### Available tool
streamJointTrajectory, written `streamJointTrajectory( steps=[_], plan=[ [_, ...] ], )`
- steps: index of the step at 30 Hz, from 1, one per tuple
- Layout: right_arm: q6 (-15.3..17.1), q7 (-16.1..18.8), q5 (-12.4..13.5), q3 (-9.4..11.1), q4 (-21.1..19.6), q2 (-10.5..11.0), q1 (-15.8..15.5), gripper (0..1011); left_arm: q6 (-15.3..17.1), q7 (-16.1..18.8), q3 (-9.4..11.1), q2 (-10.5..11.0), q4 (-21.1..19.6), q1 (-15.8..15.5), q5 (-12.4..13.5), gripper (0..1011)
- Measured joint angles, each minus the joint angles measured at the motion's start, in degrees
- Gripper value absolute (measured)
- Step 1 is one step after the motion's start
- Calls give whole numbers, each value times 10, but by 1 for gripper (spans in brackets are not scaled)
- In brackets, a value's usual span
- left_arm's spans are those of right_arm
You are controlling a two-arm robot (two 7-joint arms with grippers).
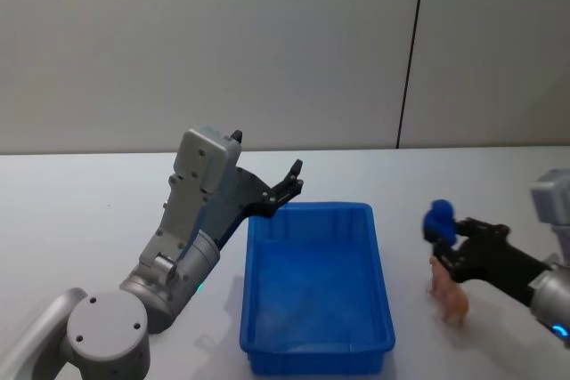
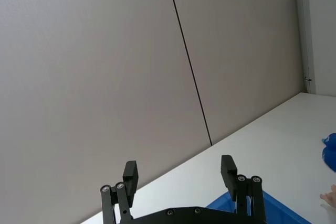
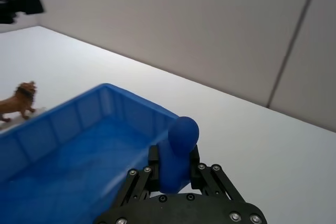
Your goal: Pick up the two dolls from the table and place them into the box.
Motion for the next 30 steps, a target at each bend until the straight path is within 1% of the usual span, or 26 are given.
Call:
streamJointTrajectory(
  steps=[5, 6, 9, 12, 13, 14, 17, 18, 19, 20, 23, 25, 26, 27, 28, 29, 30],
  plan=[
    [2, 24, -23, -23, -3, -20, 11, 279, 0, 0, 0, 0, 0, 0, 0, 1001],
    [2, 24, -23, -23, -3, -20, 11, 274, 0, 0, 0, 0, 0, 0, 0, 1001],
    [6, 34, -41, -37, -3, -31, 16, 254, 0, 0, 0, 0, 0, 0, 0, 1001],
    [8, 39, -51, -45, -3, -36, 18, 240, 0, 0, 0, 0, 0, 0, 0, 1001],
    [9, 42, -57, -50, -2, -40, 20, 283, 0, 0, 0, 0, 0, 0, 0, 1001],
    [9, 43, -60, -52, -2, -42, 20, 303, 0, 0, 0, 0, 0, 0, 0, 1001],
    [11, 45, -68, -59, 0, -47, 22, 407, 0, 0, 0, 0, 0, 0, 0, 1001],
    [12, 45, -72, -62, 0, -49, 24, 466, 0, 0, 0, 0, 0, 0, 0, 1001],
    [12, 45, -74, -63, 0, -50, 24, 466, 0, 0, 0, 0, 0, 0, 0, 1001],
    [12, 45, -75, -64, 1, -51, 25, 489, 0, 0, 0, 0, 0, 0, 0, 1001],
    [12, 45, -80, -68, 2, -55, 26, 611, 0, 0, 0, 0, 0, 0, 0, 1001],
    [10, 44, -81, -69, 2, -56, 27, 652, 0, 0, 0, 0, 0, 0, 0, 1001],
    [8, 43, -83, -70, 2, -57, 28, 710, 0, 0, 0, 0, 0, 0, 0, 1001],
    [7, 42, -83, -70, 2, -57, 29, 710, 0, 0, 0, 0, 0, 0, 0, 1001],
    [6, 41, -84, -70, 2, -57, 29, 751, 0, 0, 0, 0, 0, 0, 0, 1001],
    [5, 40, -84, -70, 2, -57, 29, 768, 0, 0, 0, 0, 0, 0, 0, 1001],
    [3, 38, -84, -70, 2, -57, 30, 826, 0, 0, 0, 0, 0, 0, 0, 1001]
  ],
)
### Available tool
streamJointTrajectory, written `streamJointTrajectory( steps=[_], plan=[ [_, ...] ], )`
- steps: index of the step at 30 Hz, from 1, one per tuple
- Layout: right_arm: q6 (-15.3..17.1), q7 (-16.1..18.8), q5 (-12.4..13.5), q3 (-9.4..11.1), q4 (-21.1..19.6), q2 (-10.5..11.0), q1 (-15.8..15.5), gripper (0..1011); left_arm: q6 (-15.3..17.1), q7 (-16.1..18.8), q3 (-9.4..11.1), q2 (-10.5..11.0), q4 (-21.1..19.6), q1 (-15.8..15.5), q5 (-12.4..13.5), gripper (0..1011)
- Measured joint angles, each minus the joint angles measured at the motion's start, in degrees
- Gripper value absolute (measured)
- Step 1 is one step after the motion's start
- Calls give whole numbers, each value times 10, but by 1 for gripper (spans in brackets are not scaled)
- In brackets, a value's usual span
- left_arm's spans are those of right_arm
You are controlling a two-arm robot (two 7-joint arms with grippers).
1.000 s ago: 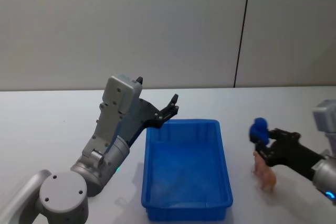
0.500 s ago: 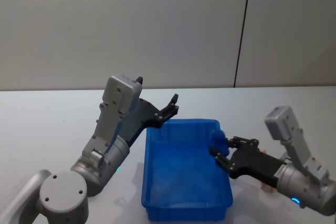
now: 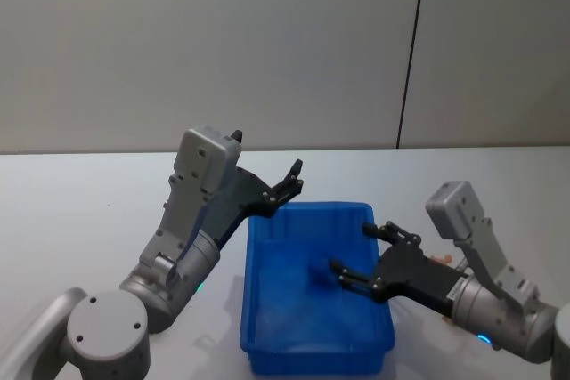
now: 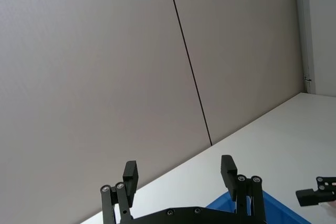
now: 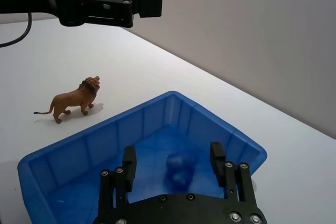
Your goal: Pick up the two dolls from the table and place them into the box.
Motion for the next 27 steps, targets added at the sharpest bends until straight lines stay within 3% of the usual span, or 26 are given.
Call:
streamJointTrajectory(
  steps=[7, 17, 27],
  plan=[
    [-7, -18, 7, 7, -5, 7, 0, 1000, 0, 0, 0, 0, 0, 0, 0, 1001],
    [-4, -49, 31, 27, -19, 30, -17, 1001, 0, 0, 0, 0, 0, 0, 0, 1001],
    [22, -78, 59, 49, -32, 61, -44, 1001, 0, 0, 0, 0, 0, 0, 0, 1001]
  ],
)
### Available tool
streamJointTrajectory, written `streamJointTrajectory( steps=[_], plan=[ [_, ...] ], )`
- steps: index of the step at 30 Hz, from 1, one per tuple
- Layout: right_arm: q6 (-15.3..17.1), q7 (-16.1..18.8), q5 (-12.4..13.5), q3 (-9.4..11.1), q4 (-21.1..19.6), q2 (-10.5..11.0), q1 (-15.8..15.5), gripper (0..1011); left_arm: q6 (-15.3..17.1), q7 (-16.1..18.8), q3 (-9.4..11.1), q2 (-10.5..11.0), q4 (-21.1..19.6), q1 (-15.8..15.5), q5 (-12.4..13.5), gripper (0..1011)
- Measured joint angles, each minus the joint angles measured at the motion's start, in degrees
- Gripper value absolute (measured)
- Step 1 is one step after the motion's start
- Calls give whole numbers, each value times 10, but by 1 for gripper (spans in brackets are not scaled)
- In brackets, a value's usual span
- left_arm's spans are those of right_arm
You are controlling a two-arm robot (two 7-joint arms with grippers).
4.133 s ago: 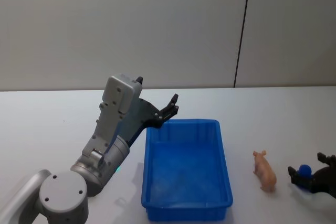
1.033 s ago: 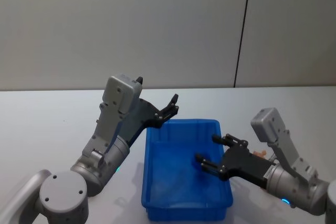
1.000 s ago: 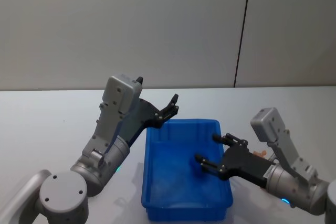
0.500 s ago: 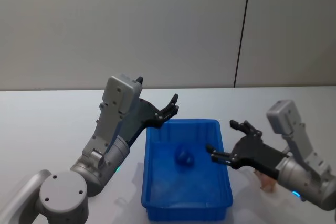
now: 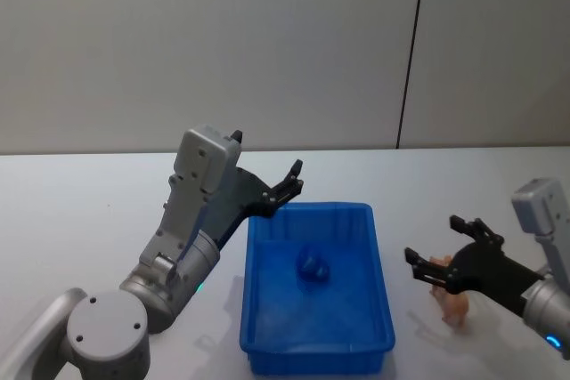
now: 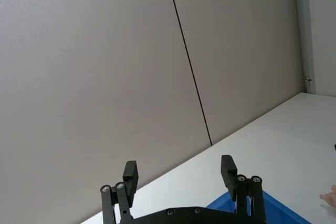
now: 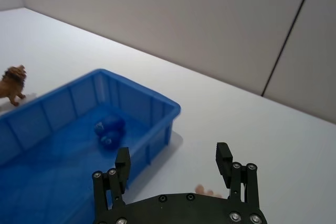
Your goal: Pick up the two dolls from the table and place them into the box.
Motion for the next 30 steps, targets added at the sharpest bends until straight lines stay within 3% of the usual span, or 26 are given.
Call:
streamJointTrajectory(
  steps=[13, 30],
  plan=[
    [36, -14, 10, 11, 6, 21, -21, 1001, 0, 0, 0, 0, 0, 0, 0, 1001],
    [74, -2, 2, 4, 33, 20, -19, 1001, 0, 0, 0, 0, 0, 0, 0, 1001]
  ],
)
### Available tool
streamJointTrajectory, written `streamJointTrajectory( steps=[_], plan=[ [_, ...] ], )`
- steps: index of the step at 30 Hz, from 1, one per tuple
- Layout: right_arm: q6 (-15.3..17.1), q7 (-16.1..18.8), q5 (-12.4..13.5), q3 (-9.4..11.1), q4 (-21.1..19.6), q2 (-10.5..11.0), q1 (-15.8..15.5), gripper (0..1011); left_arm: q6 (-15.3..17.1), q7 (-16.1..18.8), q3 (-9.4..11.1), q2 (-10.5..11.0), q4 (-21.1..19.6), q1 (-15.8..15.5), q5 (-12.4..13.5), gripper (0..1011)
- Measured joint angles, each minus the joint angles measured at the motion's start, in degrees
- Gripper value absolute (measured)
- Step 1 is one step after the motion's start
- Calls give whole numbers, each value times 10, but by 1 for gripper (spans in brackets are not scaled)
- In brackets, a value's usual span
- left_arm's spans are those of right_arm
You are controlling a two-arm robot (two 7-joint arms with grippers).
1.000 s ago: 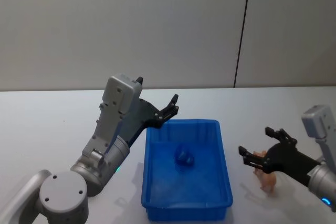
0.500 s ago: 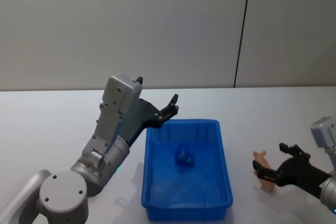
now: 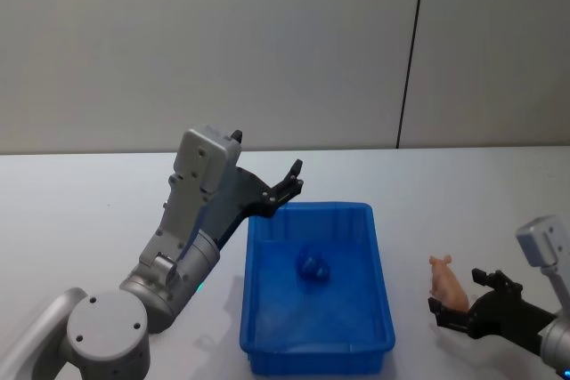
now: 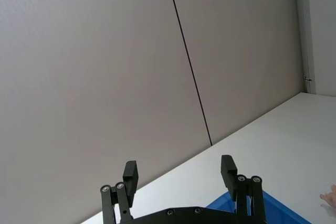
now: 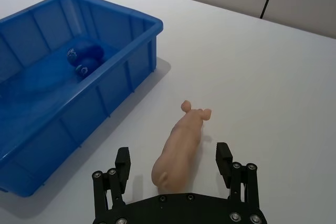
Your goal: Pick up the two dolls from the table and place them into the box.
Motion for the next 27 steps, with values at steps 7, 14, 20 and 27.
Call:
streamJointTrajectory(
  steps=[7, 14, 20, 27],
  plan=[
    [10, 1, 0, -3, 14, -5, 7, 895, 0, 0, 0, 0, 0, 0, 0, 1001],
    [17, -3, 6, -3, 25, -10, 15, 720, 0, 0, 0, 0, 0, 0, 0, 1001],
    [19, -7, 10, -3, 30, -12, 20, 518, 0, 0, 0, 0, 0, 0, 0, 1001],
    [19, -10, 16, -2, 28, -12, 21, 362, 0, 0, 0, 0, 0, 0, 0, 1001]
  ],
)
